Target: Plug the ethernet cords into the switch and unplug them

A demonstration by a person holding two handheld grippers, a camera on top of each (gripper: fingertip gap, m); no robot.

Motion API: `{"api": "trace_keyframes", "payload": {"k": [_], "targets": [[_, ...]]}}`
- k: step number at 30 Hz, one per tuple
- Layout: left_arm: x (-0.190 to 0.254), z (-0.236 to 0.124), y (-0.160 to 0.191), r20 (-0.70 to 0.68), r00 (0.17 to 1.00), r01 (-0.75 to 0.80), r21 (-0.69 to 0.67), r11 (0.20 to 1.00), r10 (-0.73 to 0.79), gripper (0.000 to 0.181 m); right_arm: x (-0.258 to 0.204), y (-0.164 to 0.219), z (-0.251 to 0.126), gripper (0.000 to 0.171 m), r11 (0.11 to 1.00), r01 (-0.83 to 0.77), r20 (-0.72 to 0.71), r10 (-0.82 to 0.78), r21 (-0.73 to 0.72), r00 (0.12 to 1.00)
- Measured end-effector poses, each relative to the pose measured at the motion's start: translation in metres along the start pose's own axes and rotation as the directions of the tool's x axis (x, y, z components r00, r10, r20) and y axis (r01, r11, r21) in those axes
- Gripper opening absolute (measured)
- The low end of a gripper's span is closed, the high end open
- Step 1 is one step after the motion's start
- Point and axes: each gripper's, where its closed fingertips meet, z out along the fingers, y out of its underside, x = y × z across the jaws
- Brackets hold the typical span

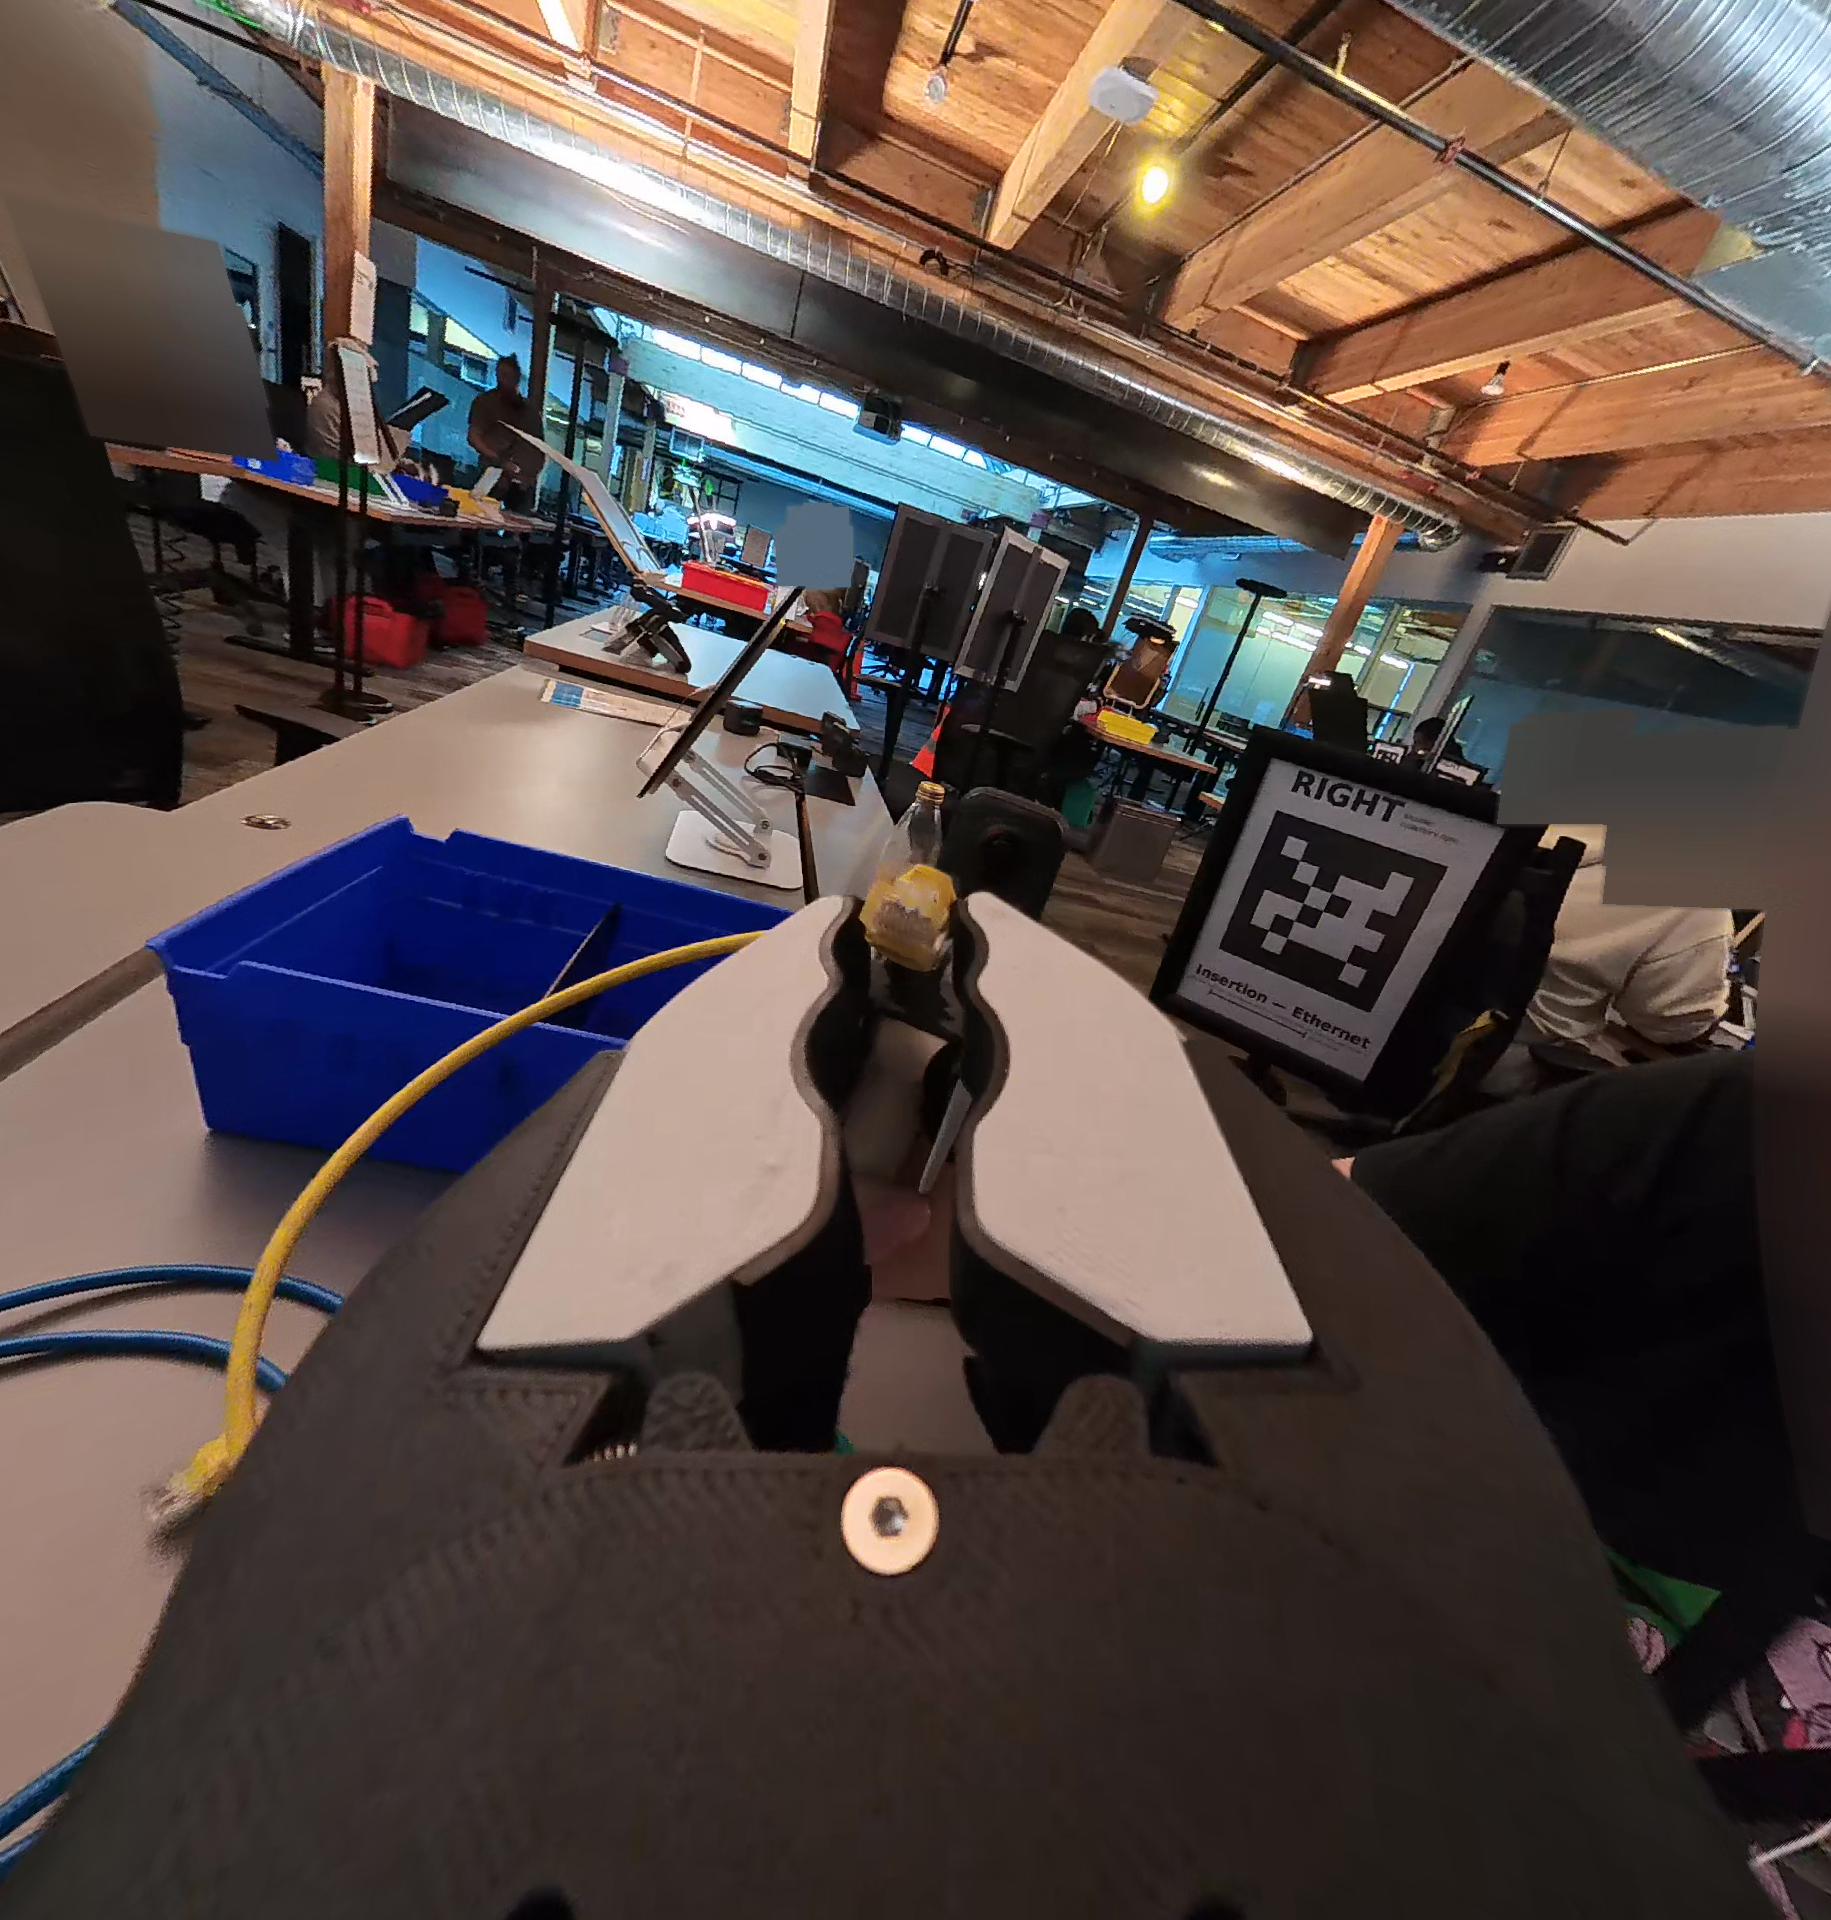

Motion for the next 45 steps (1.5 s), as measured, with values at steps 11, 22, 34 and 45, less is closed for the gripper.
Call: {"api": "trace_keyframes", "payload": {"k": [11, 22, 34, 45], "targets": [[-0.002, -0.002, 0.004, 0.018, 1.000, -0.007, -0.048, 0.999, 0.008, 0.014, 0.001, 0.005, -0.001, 0.007, 0.999, 0.021, -0.002, -0.021, -0.038, 1.000], [-0.009, -0.013, -0.010, 0.081, 0.995, -0.049, -0.001, 0.999, 0.049, 0.041, 0.006, -0.003, -0.006, 0.006, 1.000, 0.008, -0.016, -0.008, -0.022, 1.000], [-0.124, -0.100, 0.032, 0.719, 0.654, 0.045, -0.344, 0.938, 0.233, 0.069, 0.022, -0.012, -0.016, 0.006, 1.000, 0.009, -0.051, -0.011, -0.029, 0.999], [-0.215, -0.167, 0.165, 0.861, 0.325, 0.318, -0.490, 0.812, 0.393, 0.093, 0.031, -0.009, -0.021, 0.006, 0.999, -0.022, -0.055, 0.021, -0.034, 0.998]]}}
